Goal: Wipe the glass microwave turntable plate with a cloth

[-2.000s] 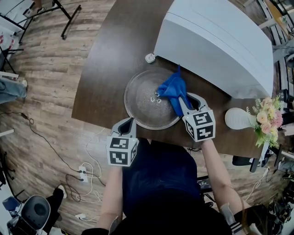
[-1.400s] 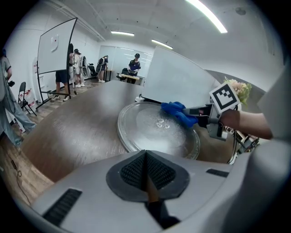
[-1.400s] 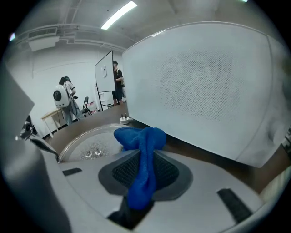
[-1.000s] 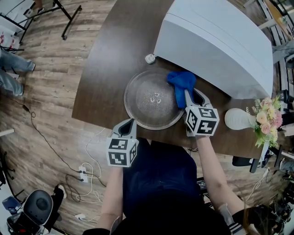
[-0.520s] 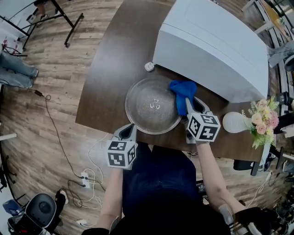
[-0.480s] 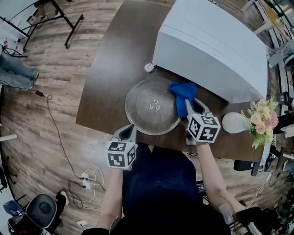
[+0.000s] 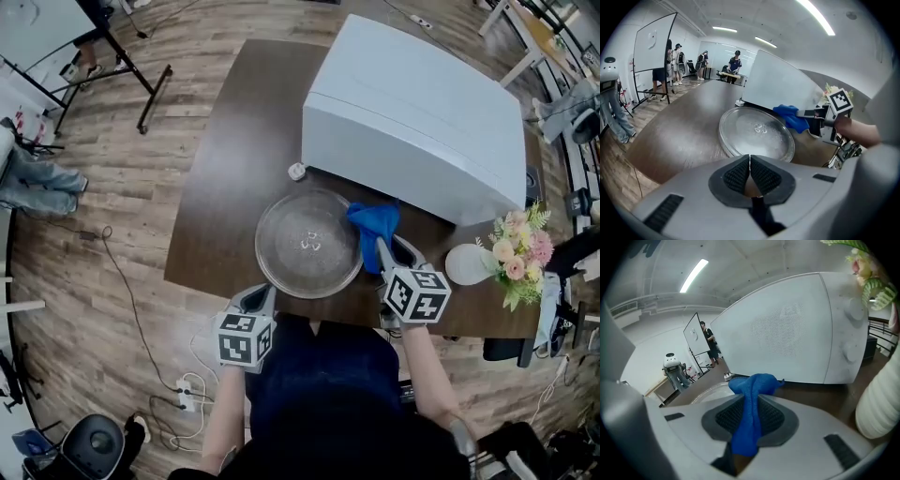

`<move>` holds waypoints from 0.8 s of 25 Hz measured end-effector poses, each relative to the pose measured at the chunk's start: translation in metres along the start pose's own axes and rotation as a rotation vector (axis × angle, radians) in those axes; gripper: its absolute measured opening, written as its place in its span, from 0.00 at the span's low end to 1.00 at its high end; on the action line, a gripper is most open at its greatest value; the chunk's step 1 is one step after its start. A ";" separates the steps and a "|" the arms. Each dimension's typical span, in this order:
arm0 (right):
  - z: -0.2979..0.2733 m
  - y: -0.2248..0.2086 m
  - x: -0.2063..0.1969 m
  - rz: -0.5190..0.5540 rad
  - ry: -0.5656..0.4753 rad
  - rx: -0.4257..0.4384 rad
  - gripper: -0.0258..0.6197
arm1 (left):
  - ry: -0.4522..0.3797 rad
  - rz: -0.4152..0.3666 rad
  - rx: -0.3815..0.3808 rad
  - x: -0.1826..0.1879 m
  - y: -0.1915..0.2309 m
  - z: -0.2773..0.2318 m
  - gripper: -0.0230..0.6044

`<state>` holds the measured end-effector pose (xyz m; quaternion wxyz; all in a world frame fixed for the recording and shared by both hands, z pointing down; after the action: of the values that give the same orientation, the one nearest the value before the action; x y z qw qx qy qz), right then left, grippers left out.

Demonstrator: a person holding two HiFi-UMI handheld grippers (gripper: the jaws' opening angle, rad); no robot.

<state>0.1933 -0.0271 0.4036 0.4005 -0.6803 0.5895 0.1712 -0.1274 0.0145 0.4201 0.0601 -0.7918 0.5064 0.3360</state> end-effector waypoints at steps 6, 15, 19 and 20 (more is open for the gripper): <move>0.024 0.004 0.015 0.009 -0.064 -0.017 0.15 | -0.062 -0.064 -0.002 0.034 -0.004 0.013 0.04; 0.059 0.017 0.031 0.008 -0.181 -0.020 0.15 | -0.289 -0.168 -0.020 0.109 -0.021 0.015 0.04; 0.075 0.020 0.031 0.015 -0.243 -0.022 0.15 | -0.388 -0.216 -0.049 0.131 -0.032 0.012 0.04; 0.080 0.020 0.030 0.026 -0.266 -0.026 0.15 | -0.412 -0.225 -0.054 0.135 -0.035 0.013 0.04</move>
<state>0.2005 0.0127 0.3261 0.4642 -0.6489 0.5377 0.2729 -0.0688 -0.0660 0.3220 0.1781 -0.7594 0.3830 0.4949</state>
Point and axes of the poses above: the fingertips, and each gripper's own axes: z backward along the fingers, y to its left, x out of its top, the point moved 10 cm from there along z, backward along the fingers, and after that the axes turned 5 degrees about -z, right-handed, at the moved point
